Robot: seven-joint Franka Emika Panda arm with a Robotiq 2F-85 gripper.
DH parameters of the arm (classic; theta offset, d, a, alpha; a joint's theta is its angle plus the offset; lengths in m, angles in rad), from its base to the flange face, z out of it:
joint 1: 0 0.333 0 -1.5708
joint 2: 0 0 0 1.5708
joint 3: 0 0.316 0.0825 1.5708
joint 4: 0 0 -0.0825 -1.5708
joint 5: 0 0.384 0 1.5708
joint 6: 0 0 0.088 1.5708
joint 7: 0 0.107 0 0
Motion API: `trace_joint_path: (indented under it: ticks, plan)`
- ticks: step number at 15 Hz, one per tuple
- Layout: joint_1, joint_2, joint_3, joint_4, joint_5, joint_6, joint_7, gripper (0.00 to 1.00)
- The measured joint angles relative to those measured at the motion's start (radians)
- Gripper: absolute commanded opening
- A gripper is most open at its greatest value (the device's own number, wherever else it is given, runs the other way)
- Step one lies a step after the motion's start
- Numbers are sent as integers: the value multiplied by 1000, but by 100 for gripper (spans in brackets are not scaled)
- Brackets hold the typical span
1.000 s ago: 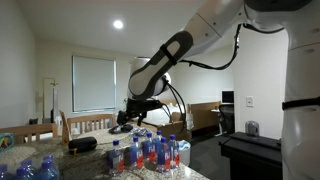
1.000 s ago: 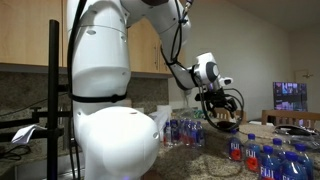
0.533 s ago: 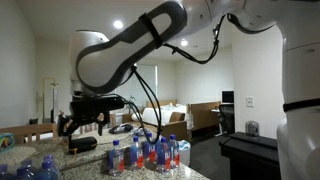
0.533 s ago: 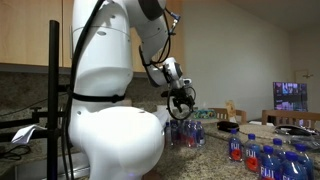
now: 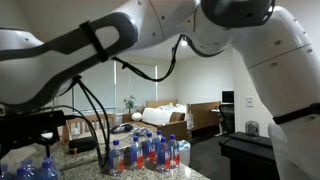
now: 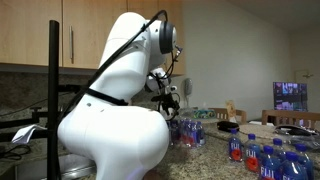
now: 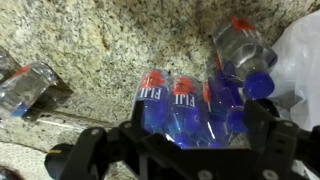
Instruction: Arrange some of the bottle on the counter
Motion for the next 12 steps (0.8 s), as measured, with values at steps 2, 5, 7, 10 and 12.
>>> trace_joint_path:
  ticks: [2, 5, 7, 10, 12]
  plan:
    - [56, 99, -45, 106, -11, -1, 0, 100]
    - [130, 229, -101, 262, -12, -1, -3, 100]
    - [174, 308, -135, 362, -12, -2, -9, 75]
    - [229, 418, -190, 501, -11, -6, -17, 59]
    - [255, 482, -231, 587, -8, -25, -19, 47]
